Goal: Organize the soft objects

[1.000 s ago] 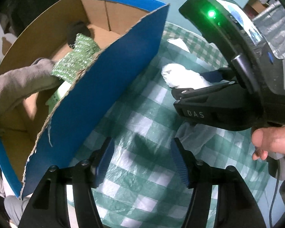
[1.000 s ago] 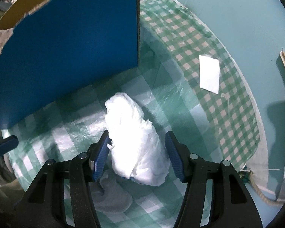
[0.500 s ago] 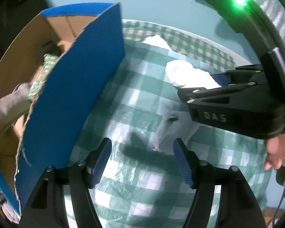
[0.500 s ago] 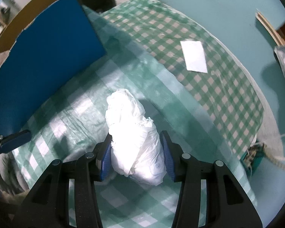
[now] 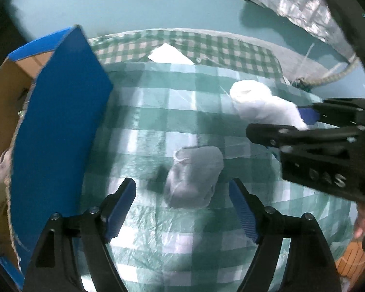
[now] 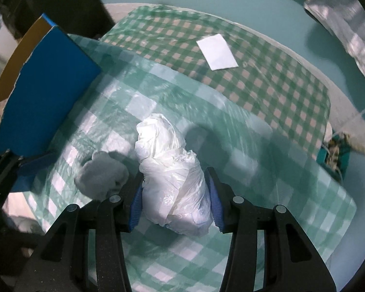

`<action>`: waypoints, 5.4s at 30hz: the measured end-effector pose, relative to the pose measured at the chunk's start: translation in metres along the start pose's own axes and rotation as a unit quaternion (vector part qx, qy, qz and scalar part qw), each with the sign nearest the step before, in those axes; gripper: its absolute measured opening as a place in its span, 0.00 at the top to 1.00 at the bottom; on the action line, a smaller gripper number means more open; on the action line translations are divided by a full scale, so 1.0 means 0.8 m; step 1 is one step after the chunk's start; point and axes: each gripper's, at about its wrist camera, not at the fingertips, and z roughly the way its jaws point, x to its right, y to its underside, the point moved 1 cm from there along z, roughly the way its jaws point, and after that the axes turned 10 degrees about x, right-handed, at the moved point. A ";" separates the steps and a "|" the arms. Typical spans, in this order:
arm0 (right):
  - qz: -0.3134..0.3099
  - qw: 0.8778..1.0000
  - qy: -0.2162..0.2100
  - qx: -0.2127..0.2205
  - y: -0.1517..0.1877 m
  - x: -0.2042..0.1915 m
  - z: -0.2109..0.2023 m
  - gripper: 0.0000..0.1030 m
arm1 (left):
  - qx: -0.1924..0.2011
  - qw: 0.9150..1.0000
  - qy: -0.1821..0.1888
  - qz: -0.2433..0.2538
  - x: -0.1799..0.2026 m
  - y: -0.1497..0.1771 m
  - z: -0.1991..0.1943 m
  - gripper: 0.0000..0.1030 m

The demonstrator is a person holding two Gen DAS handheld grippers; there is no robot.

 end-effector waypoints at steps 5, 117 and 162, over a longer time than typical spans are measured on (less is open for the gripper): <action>0.037 0.999 0.004 0.006 0.019 0.013 -0.014 0.55 | -0.013 0.999 -0.006 0.033 0.012 -0.004 0.021 0.22; -0.011 0.995 -0.062 0.079 -0.127 -0.303 -0.075 0.54 | 0.055 0.991 -0.106 -0.065 -0.326 -0.020 -0.170 0.70; 0.006 0.979 0.020 0.205 -0.117 -0.288 -0.260 0.38 | 0.170 0.978 -0.113 -0.043 -0.276 -0.016 -0.343 0.12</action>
